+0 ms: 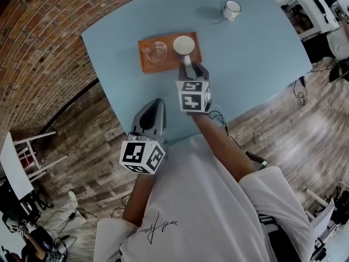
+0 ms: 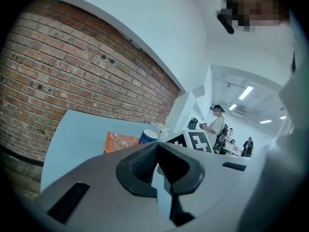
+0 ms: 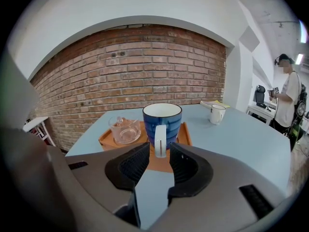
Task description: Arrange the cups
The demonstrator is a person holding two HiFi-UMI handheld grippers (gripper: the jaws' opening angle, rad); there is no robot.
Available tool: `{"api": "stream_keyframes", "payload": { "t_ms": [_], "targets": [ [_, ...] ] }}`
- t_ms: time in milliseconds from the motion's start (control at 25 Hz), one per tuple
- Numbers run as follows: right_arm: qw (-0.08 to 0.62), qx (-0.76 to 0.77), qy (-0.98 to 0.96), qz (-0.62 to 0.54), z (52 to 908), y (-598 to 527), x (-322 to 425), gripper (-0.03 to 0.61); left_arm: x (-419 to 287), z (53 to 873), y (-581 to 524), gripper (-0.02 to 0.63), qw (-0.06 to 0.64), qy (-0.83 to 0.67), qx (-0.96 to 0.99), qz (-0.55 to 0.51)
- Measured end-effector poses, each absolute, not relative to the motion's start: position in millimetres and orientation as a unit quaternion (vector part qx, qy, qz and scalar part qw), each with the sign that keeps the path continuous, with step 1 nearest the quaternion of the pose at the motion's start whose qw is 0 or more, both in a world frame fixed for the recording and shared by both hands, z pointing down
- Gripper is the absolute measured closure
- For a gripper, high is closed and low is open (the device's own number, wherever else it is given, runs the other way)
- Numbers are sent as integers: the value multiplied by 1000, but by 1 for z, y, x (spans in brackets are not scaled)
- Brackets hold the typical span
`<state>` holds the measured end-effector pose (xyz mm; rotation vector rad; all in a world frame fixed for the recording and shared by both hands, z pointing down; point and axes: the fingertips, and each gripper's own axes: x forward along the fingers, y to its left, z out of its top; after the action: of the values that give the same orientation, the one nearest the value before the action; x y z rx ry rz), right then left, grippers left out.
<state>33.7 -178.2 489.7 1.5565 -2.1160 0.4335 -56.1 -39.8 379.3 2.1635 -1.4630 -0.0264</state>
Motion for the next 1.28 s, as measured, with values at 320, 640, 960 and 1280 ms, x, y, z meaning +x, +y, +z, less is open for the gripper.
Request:
{"api": "stream_keyframes", "payload": {
  "t_ms": [320, 640, 960, 1280],
  "targets": [
    [240, 553, -781, 163, 486, -165, 31, 465, -49, 378, -39, 606, 256, -536, 804, -15],
    [236, 536, -787, 195, 482, -153, 28, 465, -48, 380, -38, 606, 260, -535, 804, -21],
    [243, 515, -801, 186, 476, -136, 28, 465, -44, 380, -37, 606, 262, -531, 806, -24],
    [228, 483, -823, 193, 462, -124, 20, 519, -47, 384, -35, 606, 266, -529, 805, -21]
  ]
}}
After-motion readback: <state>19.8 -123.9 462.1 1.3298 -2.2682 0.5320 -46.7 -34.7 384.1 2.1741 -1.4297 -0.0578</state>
